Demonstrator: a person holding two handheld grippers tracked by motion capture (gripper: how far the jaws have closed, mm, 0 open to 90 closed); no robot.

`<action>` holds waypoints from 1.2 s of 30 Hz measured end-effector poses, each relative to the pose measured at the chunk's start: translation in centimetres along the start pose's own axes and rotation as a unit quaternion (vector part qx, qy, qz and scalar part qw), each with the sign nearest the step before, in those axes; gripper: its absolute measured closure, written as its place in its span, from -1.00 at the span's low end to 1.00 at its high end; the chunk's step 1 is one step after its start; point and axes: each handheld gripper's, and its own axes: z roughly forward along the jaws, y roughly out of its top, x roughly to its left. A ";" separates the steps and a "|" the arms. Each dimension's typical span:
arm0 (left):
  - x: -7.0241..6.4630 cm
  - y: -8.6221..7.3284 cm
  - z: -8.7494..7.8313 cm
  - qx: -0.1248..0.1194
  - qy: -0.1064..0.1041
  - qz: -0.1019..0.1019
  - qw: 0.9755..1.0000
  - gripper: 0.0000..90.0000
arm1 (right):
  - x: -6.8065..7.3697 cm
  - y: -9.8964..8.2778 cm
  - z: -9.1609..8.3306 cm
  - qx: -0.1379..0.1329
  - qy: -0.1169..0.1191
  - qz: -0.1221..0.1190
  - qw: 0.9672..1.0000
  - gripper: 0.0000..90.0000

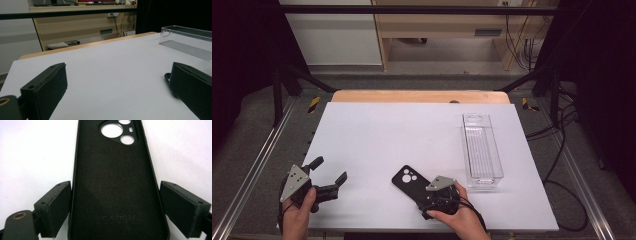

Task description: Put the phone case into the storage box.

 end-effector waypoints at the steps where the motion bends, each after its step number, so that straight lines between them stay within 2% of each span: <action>1: 0.0 0.0 0.0 0.000 0.000 0.000 1.000 -0.96 | 0.0 0.0 0.0 0.000 0.000 0.001 1.000 -0.72; 21: 0.0 0.0 0.0 0.001 -0.001 0.001 1.000 -0.96 | 0.2 -0.2 0.3 -0.013 0.001 0.006 1.000 -0.82; 27: 0.0 0.0 0.0 0.002 -0.001 0.002 1.000 -0.96 | 0.3 0.5 0.8 0.010 0.005 -0.002 1.000 -0.97; 32: 0.0 0.0 0.0 0.002 0.000 0.002 1.000 -0.96 | 0.2 1.3 0.8 0.040 0.003 0.004 0.999 -0.91; 36: 0.0 0.0 0.0 0.003 -0.001 0.002 1.000 -0.96 | 0.2 1.4 0.8 0.047 0.000 0.002 0.999 -0.86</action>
